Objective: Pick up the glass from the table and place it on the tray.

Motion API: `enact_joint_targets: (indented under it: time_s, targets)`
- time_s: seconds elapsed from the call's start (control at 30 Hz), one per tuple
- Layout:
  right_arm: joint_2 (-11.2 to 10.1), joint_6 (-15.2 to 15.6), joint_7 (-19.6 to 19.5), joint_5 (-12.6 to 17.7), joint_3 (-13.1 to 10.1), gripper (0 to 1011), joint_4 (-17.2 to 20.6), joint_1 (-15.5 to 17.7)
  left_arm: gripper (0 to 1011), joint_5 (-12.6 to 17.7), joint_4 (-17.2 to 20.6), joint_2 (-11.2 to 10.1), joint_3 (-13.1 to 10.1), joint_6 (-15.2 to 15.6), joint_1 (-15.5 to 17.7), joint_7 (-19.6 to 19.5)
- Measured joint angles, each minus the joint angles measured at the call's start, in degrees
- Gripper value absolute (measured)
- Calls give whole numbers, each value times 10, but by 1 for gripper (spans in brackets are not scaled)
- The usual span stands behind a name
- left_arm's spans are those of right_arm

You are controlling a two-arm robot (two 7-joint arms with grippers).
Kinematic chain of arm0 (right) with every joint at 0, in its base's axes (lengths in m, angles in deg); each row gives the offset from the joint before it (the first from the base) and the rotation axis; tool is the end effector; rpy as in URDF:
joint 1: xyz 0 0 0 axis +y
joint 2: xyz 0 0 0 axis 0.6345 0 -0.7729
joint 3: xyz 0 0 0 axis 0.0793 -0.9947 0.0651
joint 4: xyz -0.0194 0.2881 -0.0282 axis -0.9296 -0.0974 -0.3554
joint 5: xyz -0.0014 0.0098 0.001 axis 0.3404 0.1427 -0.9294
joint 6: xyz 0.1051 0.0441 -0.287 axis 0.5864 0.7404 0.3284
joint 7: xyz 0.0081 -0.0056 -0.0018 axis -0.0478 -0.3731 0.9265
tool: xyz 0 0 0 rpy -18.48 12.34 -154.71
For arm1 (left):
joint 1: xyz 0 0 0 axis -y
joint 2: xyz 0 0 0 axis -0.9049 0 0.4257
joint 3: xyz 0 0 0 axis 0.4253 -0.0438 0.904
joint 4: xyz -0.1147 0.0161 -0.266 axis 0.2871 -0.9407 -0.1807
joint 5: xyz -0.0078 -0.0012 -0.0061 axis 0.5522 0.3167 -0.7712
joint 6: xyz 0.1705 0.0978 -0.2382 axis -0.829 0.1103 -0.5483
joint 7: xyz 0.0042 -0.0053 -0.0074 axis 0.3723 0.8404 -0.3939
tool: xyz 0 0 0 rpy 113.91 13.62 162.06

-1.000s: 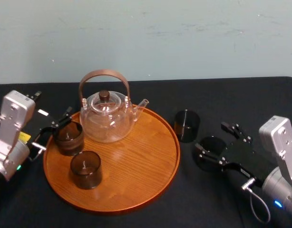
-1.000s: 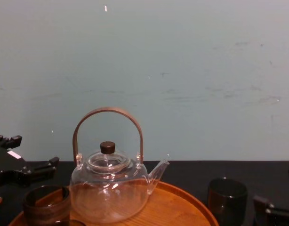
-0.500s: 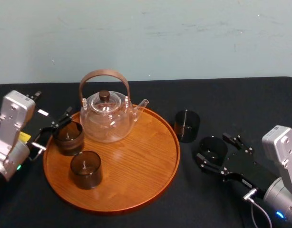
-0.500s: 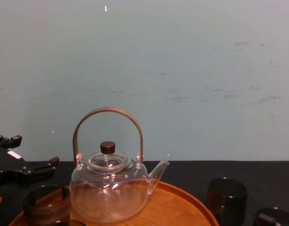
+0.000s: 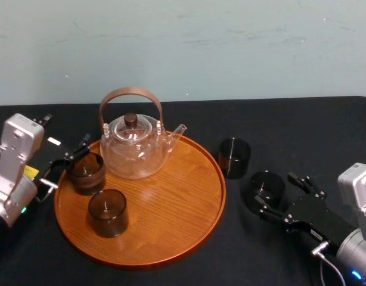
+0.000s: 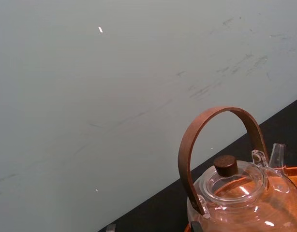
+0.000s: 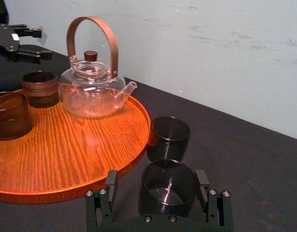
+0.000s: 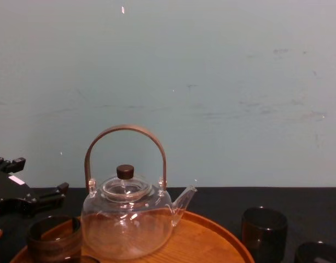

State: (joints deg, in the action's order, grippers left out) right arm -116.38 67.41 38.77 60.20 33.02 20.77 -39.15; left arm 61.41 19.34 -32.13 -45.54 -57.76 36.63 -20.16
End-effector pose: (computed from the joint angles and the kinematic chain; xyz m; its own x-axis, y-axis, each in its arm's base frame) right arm 0.2591 -0.0589 -0.3049 0.5320 -0.8356 0.1371 0.8428 0.5069 -0.1808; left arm 0.3582 0.0826 -0.3022 0.2923 0.8802 0.3738 -0.9552 0.2874 0.0702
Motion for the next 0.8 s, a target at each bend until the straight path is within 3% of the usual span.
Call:
enact_joint_targets:
  time_s: [0.37, 0.8]
  targets:
    - [22, -3, 13, 9, -20, 1002, -27, 4, 1001, 0, 0, 0, 0, 0, 0, 0]
    - [47, 0, 36, 9, -26, 1002, -67, -13, 1001, 0, 0, 0, 0, 0, 0, 0]
